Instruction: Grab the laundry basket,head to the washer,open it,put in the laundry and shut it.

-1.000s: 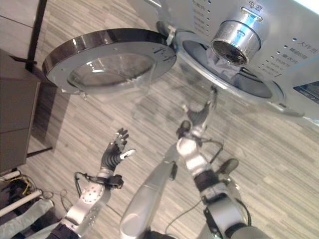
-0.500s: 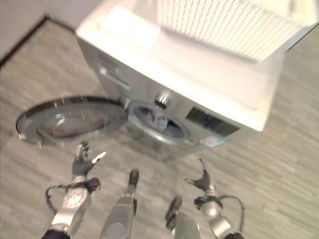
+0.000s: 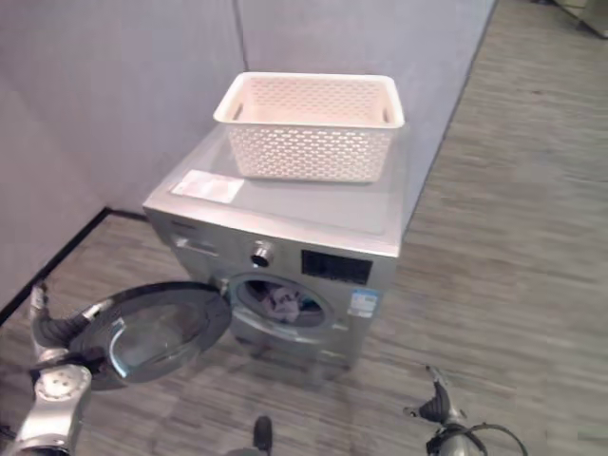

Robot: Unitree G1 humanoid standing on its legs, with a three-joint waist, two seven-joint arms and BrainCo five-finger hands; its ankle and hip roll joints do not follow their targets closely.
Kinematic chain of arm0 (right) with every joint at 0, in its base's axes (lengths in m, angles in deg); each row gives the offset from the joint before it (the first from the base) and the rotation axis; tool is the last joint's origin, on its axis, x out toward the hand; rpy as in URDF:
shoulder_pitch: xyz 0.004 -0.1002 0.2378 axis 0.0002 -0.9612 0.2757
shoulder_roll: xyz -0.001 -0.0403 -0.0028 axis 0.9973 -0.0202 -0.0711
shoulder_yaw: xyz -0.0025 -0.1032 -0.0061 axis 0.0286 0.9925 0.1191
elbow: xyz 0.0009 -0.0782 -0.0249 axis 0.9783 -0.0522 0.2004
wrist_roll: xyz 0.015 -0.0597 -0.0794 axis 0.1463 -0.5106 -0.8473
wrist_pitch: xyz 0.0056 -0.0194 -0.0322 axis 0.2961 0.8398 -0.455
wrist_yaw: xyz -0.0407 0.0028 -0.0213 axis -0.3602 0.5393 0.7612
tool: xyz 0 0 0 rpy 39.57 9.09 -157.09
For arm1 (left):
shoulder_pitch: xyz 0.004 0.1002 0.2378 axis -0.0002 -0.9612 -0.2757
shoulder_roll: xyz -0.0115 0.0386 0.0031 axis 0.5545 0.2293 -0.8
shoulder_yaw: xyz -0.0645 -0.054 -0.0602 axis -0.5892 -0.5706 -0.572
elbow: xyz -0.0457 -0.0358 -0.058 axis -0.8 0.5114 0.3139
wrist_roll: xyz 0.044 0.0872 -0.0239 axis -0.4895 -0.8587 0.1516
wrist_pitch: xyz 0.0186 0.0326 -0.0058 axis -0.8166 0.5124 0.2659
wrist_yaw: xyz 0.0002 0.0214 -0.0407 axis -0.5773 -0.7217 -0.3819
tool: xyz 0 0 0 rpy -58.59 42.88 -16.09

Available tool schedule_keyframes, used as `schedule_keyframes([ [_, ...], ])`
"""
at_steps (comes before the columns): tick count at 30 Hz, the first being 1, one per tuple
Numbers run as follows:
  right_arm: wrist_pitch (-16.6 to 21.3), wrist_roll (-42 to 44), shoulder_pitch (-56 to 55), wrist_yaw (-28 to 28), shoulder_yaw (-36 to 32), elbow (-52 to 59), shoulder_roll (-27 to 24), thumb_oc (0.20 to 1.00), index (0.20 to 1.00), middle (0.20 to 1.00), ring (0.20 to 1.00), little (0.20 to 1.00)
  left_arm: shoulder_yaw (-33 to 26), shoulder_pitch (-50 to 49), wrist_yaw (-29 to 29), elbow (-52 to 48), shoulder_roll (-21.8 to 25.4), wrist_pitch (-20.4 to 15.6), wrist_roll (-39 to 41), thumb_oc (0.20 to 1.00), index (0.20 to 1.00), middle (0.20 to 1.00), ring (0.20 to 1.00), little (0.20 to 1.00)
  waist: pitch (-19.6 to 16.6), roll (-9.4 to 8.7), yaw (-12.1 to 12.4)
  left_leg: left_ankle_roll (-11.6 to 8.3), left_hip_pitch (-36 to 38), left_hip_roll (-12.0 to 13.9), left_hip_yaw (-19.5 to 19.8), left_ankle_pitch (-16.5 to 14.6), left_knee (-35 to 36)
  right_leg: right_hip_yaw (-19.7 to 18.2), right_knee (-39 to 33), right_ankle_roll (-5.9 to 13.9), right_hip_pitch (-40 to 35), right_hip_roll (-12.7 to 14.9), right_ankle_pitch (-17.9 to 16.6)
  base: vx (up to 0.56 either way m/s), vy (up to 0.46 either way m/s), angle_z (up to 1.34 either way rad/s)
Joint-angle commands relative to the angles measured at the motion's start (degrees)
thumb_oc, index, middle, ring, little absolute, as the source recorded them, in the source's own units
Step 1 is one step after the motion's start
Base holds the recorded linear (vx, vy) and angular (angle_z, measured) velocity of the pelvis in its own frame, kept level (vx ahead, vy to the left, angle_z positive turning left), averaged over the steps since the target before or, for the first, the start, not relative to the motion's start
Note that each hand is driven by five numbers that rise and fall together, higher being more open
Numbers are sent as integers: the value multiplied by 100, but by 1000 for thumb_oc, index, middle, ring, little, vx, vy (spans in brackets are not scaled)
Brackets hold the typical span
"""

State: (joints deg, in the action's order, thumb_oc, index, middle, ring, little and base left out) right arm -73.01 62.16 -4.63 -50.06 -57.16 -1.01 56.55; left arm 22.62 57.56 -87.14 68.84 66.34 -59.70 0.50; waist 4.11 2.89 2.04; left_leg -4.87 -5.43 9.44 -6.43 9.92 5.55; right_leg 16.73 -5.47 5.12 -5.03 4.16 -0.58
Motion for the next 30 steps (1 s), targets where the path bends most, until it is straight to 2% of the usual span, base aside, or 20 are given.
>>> schedule_keyframes([
  [1,48,21,331,39,32,479,-100,1000,1000,1000,1000,1000,215,936,128,147,694,187,-298,1000,1000,1000,1000,1000,527,-204,-69,-168,-377,257,109,-187,-289,162,441,-104,-18,161,1046,-145,-48,-7],
  [2,22,41,331,12,-21,504,-143,1000,1000,1000,1000,1000,411,1245,223,266,818,243,-319,1000,1000,1000,1000,1000,632,-190,-143,-189,-654,315,-60,-216,-699,253,484,-152,26,177,1093,-201,-39,41],
  [3,-48,45,314,-61,8,495,-215,1000,1000,1000,1000,1000,676,1809,365,773,1019,388,-299,1000,1000,1000,1000,1000,757,-179,-425,-322,-804,635,-762,-322,-1170,328,572,-195,46,224,1210,-140,78,97],
  [4,-121,60,370,-115,47,457,-243,1000,1000,1000,1000,1000,994,2459,392,1467,1276,538,-213,1000,1000,1000,1000,1000,838,-179,-544,-425,-636,1140,-1016,-284,-1313,303,724,-174,118,277,1200,-57,92,95],
  [5,-121,60,370,-116,41,456,-238,1000,1000,1000,1000,1000,1009,2478,391,1479,1278,534,-210,1000,1000,1000,1000,1000,844,-181,-534,-427,-632,1143,-1018,-285,-1315,300,726,-176,116,276,1201,30,184,55],
  [7,-186,128,552,-154,51,383,-281,1000,1000,1000,1000,1000,1066,2688,474,2146,1546,668,-136,1000,1000,1000,1000,1000,902,-159,-436,-410,-479,1373,92,-272,-1485,-27,968,-123,249,377,1170,103,293,-17],
  [8,-156,166,569,-178,120,263,-246,1000,1000,1000,1000,1000,1335,3068,507,3042,1783,669,-69,1000,1000,1000,1000,1000,869,-89,-484,-399,-181,1484,705,-272,-1352,-153,1079,-47,315,463,1116,99,294,-62],
  [11,-158,243,581,-220,90,133,-190,1000,1000,1000,1000,1000,1945,3774,601,3819,1674,762,-183,1000,1000,1000,1000,1000,803,5,-587,-445,5,1395,739,-486,-1176,-224,1211,113,287,689,1085,180,498,-68],
  [12,-173,295,544,-200,43,126,-152,1000,1000,1000,1000,1000,2428,4345,756,4430,1574,839,-521,1000,1000,1000,1000,1000,801,14,-722,-435,86,1238,345,-857,-1189,-247,1331,262,268,1001,1001,91,498,19],
  [13,-187,325,550,-177,29,137,-164,1000,1000,1000,1000,1000,2636,4519,866,4545,1665,881,-741,1000,1000,1000,1000,1000,826,-12,-736,-370,35,1083,314,-1051,-1339,-314,1368,319,344,1166,886,92,500,25],
  [14,-187,324,551,-176,23,137,-157,1000,1000,1000,1000,1000,2653,4540,868,4554,1665,879,-739,1000,1000,1000,1000,1000,808,-22,-731,-361,5,1069,316,-1045,-1343,-314,1360,323,367,1178,871,-15,333,34],
  [15,-178,345,592,-235,57,113,-158,1000,1000,1000,1000,1000,2889,4807,872,4679,1765,835,-942,1000,1000,1000,1000,1000,881,-59,-727,-301,-101,849,312,-1233,-1581,-349,1369,404,480,1402,645,-119,447,10],
  [16,-148,319,682,-203,162,149,-79,1000,1000,1000,1000,1000,3158,5176,795,4776,1923,886,-1254,1000,1000,1000,1000,1000,999,-171,-727,-173,-205,613,125,-1477,-1619,-449,1252,526,756,1660,213,-278,620,-22],
  [17,-119,252,851,-179,306,161,-110,1000,1000,1000,1000,1000,3295,5459,724,4754,2060,880,-1414,1000,1000,1000,1000,1000,1105,-291,-648,-54,-395,414,-85,-1620,-1641,-423,960,742,1068,1927,-588,-320,510,-96],
  [18,-122,247,905,-174,354,172,-93,1000,1000,1000,1000,1000,3331,5544,692,4707,2088,915,-1472,1000,1000,1000,1000,1000,1149,-341,-627,-20,-554,385,-134,-1621,-1716,-394,906,749,1219,1962,-763,-318,294,-136],
  [19,-94,356,913,-112,449,149,-34,1000,1000,1000,1000,1000,3557,5811,712,4648,2216,940,-1541,1000,1000,1000,1000,1000,1184,-355,-571,18,-832,420,-147,-1741,-1830,-295,935,662,1170,1739,-259,-240,125,-107],
  [20,-94,400,1009,-109,486,199,-23,1000,1000,1000,1000,1000,3633,6017,709,4624,2225,1039,-1537,1000,1000,1000,1000,1000,1239,-398,-527,15,-930,448,-158,-1730,-1863,-178,1088,689,1349,1766,-479,-170,68,-44],
  [24,-55,416,869,-90,591,298,-55,1000,1000,1000,1000,1000,3864,6244,766,4735,2346,1014,-1705,1000,1000,1000,1000,1000,1293,-599,-452,5,-1205,479,-108,-1708,-2003,-37,899,684,1300,1667,-399,-107,-54,-32],
  [26,-35,441,908,-10,756,257,-74,1000,1000,1000,1000,1000,4254,6643,1001,4952,2487,1027,-1934,1000,1000,1000,1000,1000,1328,-853,-377,-68,-1465,598,-67,-1629,-2077,67,668,711,1384,1589,-441,-91,-131,-20],
  [30,2,605,1003,76,773,463,-249,1000,1000,1000,1000,1000,4740,7095,1373,5492,2676,1130,-2204,1000,1000,1000,1000,1000,1348,-1137,-470,-192,-1796,766,103,-1390,-1977,78,521,748,1602,1404,-522,-38,-131,8],
])
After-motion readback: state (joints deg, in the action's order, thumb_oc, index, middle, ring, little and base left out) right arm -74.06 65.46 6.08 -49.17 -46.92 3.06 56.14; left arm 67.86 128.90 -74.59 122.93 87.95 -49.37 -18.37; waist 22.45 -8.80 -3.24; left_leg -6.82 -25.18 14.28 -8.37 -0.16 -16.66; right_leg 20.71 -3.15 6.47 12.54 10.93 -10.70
